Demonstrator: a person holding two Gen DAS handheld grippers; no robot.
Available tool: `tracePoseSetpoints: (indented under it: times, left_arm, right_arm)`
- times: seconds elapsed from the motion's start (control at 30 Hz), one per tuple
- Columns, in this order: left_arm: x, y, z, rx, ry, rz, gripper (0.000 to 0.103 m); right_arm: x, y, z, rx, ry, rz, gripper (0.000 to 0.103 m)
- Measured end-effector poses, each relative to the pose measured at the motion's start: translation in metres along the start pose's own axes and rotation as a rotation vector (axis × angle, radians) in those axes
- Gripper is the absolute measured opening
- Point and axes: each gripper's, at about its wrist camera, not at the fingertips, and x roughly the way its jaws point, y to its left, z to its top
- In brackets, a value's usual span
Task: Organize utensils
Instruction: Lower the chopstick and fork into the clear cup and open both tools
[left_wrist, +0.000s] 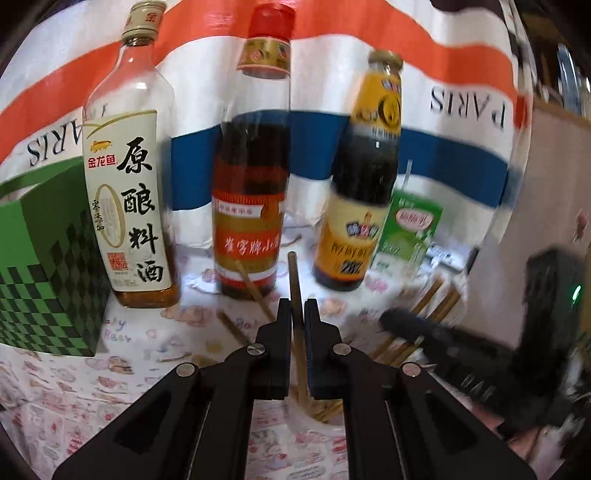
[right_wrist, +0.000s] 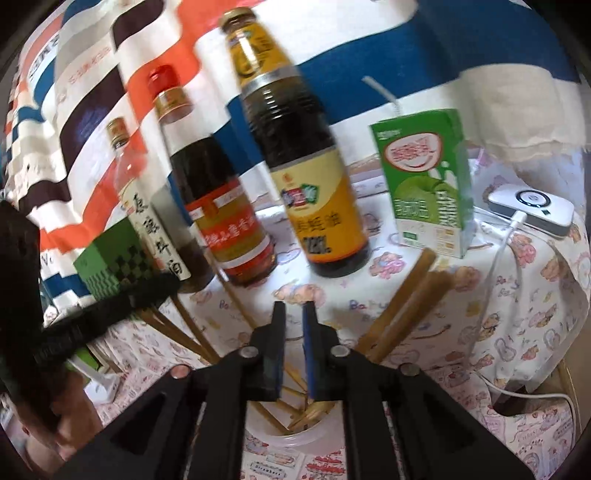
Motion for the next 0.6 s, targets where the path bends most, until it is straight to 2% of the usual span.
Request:
tracePoseSetpoints:
  times: [0.1,0.17,0.3,0.4,0.5,0.6]
  left_arm:
    - [-0.001,-0.012,-0.006,0.071,-0.021,0.063,0.010]
    - [-0.009,-0.016,-0.007,0.096,-0.051,0.087,0.028]
    - [-0.038,-0.012,-0.006,0.084,-0.148,0.113,0.041]
    - [-0.060,-0.003,-0.009,0.083,-0.196,0.136,0.052]
    - [-0.076,0.007,-0.013,0.089,-0.206,0.167,0.057]
    - [-0.097,0.020,-0.021,0.101,-0.214,0.202,0.066]
  right_arm:
    - [-0.002,-0.002,0.002,0.002,-0.007,-0.015,0.026]
    - [-0.005,-0.001,0.002,0.009,-0.007,-0.010,0.030]
    - [-0.011,0.006,0.003,-0.009,-0.036,-0.025,0.043]
    - [-0.015,0.010,0.006,-0.015,-0.049,-0.027,0.047]
    - [-0.019,0.014,0.007,-0.028,-0.064,-0.035,0.051]
    - [-0.024,0.025,0.006,-0.067,-0.077,-0.056,0.052]
